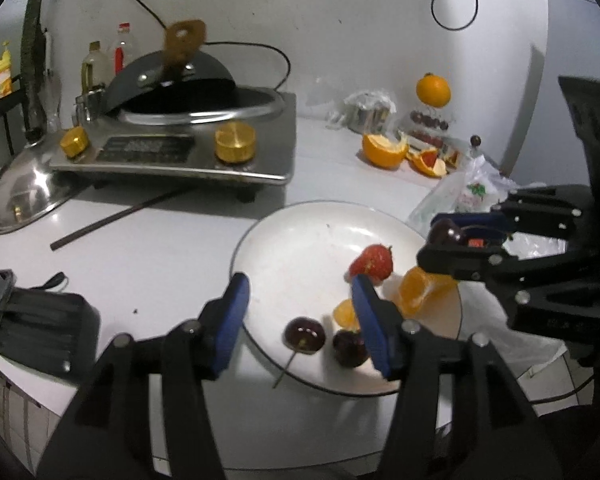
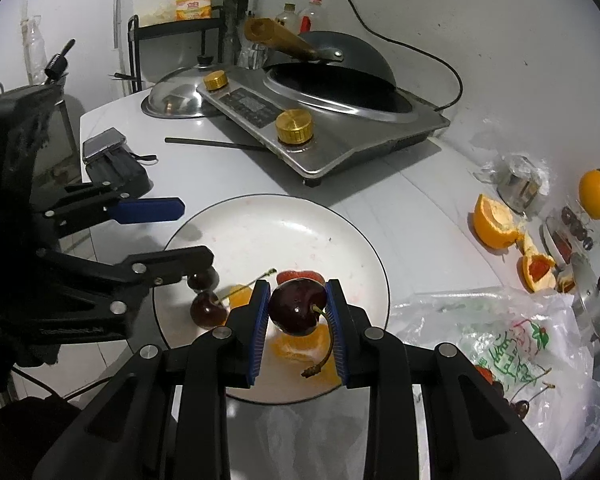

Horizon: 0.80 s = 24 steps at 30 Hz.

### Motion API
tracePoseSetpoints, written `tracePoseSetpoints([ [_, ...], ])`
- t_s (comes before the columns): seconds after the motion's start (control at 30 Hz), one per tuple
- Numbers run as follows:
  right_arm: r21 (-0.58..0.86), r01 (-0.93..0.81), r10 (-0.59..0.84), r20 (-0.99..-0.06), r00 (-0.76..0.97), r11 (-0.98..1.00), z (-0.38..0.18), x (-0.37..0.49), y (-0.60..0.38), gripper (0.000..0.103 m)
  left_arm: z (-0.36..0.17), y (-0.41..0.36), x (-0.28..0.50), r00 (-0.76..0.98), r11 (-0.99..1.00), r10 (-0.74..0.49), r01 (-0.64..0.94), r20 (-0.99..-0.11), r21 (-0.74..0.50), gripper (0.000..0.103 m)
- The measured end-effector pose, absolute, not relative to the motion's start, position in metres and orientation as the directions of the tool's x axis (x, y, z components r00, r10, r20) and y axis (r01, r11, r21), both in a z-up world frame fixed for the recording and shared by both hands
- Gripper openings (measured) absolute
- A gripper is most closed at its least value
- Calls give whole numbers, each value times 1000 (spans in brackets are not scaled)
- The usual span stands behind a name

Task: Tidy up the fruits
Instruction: 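Lower the cherry onto the plate and open the left tool while the right tool holds its cherry, then lower the cherry onto the plate and open the right tool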

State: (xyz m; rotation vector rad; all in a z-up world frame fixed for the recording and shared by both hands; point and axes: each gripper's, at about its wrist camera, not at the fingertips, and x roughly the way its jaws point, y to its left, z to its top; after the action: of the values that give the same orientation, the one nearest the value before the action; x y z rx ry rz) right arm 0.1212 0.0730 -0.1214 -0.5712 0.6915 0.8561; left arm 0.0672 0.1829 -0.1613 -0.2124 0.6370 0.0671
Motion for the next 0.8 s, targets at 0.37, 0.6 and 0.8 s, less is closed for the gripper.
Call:
tracePoseSetpoints([
  [0.37, -175, -853, 500, -745, 441, 492, -122, 120, 103, 30, -164, 205, 52, 809, 966, 26, -171, -587, -192, 55],
  [0.6, -163, -865, 507, -752, 420, 475, -129, 125, 124, 30, -170, 220, 47, 803, 959, 43, -200, -594, -201, 55],
  [0.8, -140, -869, 505, -766, 398, 474, -139, 133, 139, 30, -176, 229, 45, 800, 954, 44, -211, -598, -213, 55],
])
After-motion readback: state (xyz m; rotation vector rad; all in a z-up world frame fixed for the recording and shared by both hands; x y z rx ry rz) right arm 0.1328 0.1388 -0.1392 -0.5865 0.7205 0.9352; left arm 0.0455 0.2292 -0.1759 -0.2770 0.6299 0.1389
